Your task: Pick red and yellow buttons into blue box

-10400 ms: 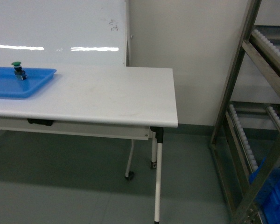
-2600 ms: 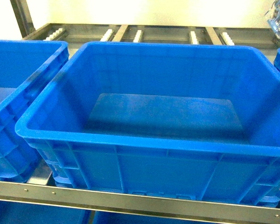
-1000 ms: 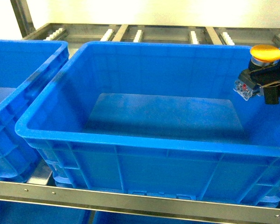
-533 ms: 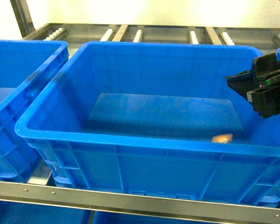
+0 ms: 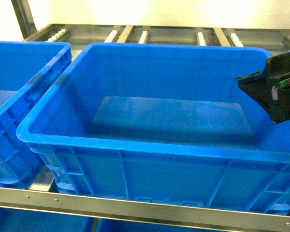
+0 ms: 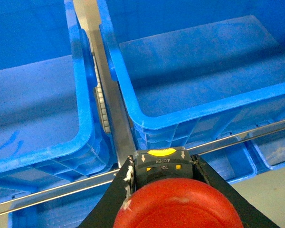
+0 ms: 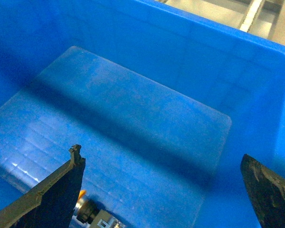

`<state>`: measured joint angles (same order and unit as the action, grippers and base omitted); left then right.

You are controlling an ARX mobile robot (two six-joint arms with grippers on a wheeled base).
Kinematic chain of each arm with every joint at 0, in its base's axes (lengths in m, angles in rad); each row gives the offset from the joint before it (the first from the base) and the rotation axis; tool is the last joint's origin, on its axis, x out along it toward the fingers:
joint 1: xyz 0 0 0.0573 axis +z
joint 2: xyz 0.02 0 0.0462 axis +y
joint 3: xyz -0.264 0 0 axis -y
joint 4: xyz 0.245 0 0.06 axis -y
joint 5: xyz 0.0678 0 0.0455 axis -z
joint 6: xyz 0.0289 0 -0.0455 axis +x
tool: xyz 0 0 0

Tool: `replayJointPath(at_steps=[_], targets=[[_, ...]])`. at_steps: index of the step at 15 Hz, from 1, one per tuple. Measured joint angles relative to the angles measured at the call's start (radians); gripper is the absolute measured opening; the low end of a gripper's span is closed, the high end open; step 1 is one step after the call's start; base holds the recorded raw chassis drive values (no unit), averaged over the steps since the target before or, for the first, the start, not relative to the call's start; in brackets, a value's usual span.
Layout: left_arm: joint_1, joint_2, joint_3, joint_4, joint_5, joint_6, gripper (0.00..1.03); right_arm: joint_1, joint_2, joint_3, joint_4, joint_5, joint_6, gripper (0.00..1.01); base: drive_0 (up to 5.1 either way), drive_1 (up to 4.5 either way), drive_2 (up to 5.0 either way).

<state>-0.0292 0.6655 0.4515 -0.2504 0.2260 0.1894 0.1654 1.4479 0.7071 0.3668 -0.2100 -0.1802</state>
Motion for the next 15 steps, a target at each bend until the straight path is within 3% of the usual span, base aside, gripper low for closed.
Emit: replayJointPath(at_steps=[5, 8, 10, 14, 15], targets=[[0.0, 0.0, 0.0, 0.0, 0.0, 0.0, 0.29, -0.202, -0.124, -0.024, -0.077, -0.074, 0.016, 0.98, 0.0, 0.0, 0.0], [0.0, 0.0, 0.0, 0.0, 0.0, 0.0, 0.29, -0.386, -0.28, -0.025, -0.187, -0.159, 0.056, 0.98, 0.0, 0.0, 0.0], [0.0, 0.0, 0.0, 0.0, 0.0, 0.0, 0.29, -0.484, -0.359, -0.03, -0.237, -0.205, 0.068, 0.98, 0.0, 0.0, 0.0], [0.0, 0.0, 0.0, 0.0, 0.0, 0.0, 0.29, -0.769, -0.542, -0.122, -0.359, -0.385, 0.082, 0.98, 0.0, 0.0, 0.0], [0.0, 0.0, 0.0, 0.0, 0.0, 0.0, 0.29, -0.816, -0.583, -0.147, -0.373, -0.42, 0.084, 0.98, 0.0, 0.0, 0.0]])
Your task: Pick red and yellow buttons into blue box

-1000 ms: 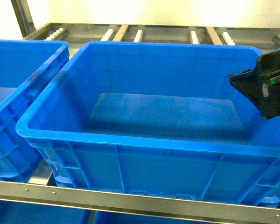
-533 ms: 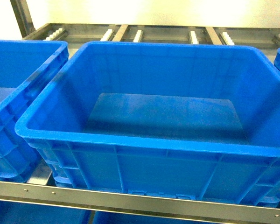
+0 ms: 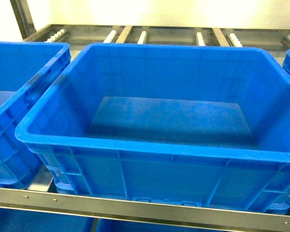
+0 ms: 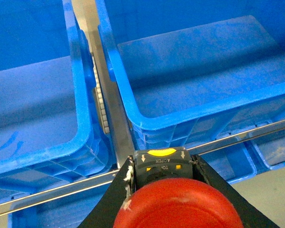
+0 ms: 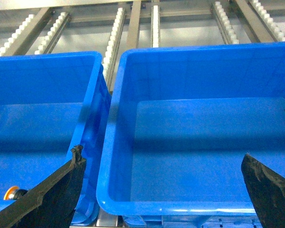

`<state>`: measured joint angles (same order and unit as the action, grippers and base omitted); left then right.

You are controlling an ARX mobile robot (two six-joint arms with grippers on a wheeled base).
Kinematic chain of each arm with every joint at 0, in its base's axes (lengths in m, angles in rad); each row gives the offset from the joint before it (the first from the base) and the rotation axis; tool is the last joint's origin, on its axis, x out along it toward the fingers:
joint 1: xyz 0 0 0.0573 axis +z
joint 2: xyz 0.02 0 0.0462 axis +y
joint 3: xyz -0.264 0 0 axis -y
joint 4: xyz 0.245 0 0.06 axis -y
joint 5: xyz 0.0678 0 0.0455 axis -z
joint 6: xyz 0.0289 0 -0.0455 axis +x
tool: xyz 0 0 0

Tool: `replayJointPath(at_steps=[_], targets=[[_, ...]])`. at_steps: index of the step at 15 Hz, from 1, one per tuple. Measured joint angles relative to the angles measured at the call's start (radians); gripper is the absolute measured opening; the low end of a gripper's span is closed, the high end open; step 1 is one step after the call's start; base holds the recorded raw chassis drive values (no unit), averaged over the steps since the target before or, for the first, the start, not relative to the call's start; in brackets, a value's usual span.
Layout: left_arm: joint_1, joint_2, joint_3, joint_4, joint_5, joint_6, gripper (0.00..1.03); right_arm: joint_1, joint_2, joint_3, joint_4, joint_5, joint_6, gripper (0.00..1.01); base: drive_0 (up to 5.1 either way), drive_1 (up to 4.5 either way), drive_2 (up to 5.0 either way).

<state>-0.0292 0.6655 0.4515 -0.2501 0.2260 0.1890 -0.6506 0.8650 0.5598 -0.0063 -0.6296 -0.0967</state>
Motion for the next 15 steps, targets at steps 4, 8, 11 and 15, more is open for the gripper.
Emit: replayJointPath(at_steps=[4, 8, 11, 15], targets=[[0.0, 0.0, 0.0, 0.0, 0.0, 0.0, 0.29, 0.01, 0.047, -0.042, 0.081, -0.013, -0.005, 0.98, 0.0, 0.0, 0.0], [0.0, 0.0, 0.0, 0.0, 0.0, 0.0, 0.29, 0.078, 0.231, -0.001, 0.148, 0.077, -0.074, 0.98, 0.0, 0.0, 0.0], [0.0, 0.0, 0.0, 0.0, 0.0, 0.0, 0.29, 0.189, 0.065, -0.064, 0.12, 0.095, -0.076, 0.98, 0.0, 0.0, 0.0], [0.0, 0.0, 0.0, 0.0, 0.0, 0.0, 0.29, 0.306, -0.098, -0.175, 0.057, 0.154, -0.043, 0.98, 0.0, 0.0, 0.0]])
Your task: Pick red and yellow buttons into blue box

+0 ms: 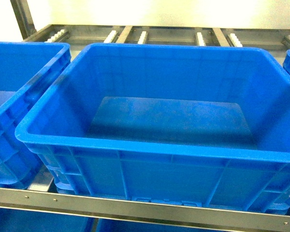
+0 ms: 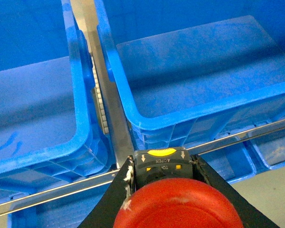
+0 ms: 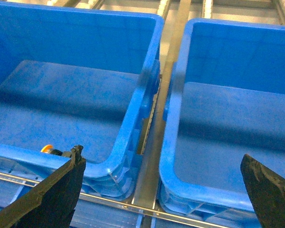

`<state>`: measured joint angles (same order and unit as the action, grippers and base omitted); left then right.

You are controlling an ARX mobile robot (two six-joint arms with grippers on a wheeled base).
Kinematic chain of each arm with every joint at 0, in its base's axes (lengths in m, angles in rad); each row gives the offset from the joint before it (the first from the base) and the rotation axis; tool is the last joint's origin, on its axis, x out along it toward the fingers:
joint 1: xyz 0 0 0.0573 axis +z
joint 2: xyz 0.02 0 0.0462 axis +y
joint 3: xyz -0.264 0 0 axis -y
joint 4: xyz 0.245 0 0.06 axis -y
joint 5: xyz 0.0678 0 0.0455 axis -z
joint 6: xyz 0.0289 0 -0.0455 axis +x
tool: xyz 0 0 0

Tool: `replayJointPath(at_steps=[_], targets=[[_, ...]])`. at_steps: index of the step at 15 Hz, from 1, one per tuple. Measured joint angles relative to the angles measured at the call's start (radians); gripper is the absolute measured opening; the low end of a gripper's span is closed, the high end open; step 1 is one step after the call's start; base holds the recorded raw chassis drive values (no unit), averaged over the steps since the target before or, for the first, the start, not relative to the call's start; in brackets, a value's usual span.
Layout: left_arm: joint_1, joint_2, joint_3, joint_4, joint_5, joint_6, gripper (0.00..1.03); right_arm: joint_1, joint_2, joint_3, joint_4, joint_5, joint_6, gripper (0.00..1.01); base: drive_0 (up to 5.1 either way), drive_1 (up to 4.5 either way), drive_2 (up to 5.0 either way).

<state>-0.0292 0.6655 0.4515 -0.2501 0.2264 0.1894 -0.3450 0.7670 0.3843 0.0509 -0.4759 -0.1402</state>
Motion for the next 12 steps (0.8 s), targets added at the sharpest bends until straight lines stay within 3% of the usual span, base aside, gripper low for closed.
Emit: replayJointPath(at_steps=[8, 12], targets=[[0.0, 0.0, 0.0, 0.0, 0.001, 0.0, 0.29, -0.009, -0.023, -0.036, -0.028, -0.004, -0.014, 0.98, 0.0, 0.0, 0.0], [0.004, 0.235, 0.163, 0.044, 0.111, 0.007, 0.29, -0.009, -0.023, -0.036, -0.028, -0.004, -0.015, 0.98, 0.0, 0.0, 0.0]])
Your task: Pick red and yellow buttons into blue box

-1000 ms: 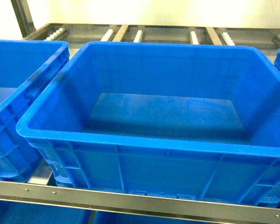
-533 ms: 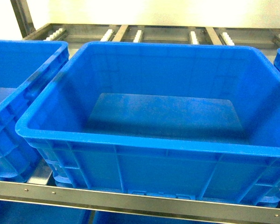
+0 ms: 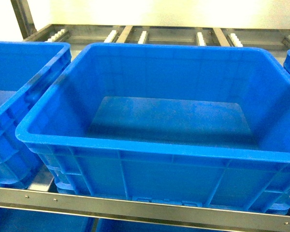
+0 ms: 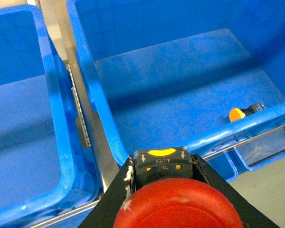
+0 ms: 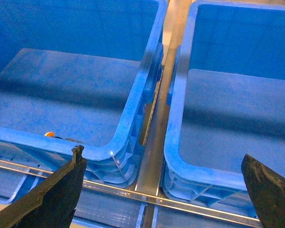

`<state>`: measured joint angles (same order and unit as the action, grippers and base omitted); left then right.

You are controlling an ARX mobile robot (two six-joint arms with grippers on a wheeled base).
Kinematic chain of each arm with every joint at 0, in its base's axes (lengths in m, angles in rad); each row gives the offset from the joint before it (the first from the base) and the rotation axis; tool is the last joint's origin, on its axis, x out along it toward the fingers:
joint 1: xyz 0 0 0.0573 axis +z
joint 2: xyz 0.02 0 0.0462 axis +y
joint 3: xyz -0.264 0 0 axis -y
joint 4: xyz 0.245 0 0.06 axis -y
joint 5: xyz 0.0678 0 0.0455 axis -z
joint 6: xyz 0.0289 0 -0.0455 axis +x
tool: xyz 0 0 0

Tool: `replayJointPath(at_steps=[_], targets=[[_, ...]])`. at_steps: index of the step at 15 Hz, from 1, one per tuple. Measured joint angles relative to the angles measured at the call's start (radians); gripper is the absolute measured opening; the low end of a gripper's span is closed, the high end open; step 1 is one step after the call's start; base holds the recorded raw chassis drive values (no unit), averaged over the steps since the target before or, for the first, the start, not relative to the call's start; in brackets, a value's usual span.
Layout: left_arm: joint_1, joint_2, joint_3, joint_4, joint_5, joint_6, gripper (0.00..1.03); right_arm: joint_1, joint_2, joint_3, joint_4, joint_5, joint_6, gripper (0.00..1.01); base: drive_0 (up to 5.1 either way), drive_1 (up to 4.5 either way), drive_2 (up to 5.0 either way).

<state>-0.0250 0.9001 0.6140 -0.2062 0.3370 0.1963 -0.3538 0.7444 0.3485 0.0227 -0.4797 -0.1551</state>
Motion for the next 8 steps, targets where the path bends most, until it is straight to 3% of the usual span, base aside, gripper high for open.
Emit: replayJointPath(at_steps=[2, 4, 8], targets=[[-0.027, 0.206, 0.112, 0.024, 0.05, -0.021, 0.29, 0.0, 0.0, 0.0, 0.0, 0.0, 0.0, 0.98, 0.0, 0.0, 0.0], [-0.071, 0.364, 0.176, 0.054, 0.081, -0.067, 0.29, 0.0, 0.0, 0.0, 0.0, 0.0, 0.0, 0.98, 0.0, 0.0, 0.0], [-0.121, 0.589, 0.287, 0.111, 0.063, -0.12, 0.29, 0.0, 0.0, 0.0, 0.0, 0.0, 0.0, 0.98, 0.0, 0.0, 0.0]])
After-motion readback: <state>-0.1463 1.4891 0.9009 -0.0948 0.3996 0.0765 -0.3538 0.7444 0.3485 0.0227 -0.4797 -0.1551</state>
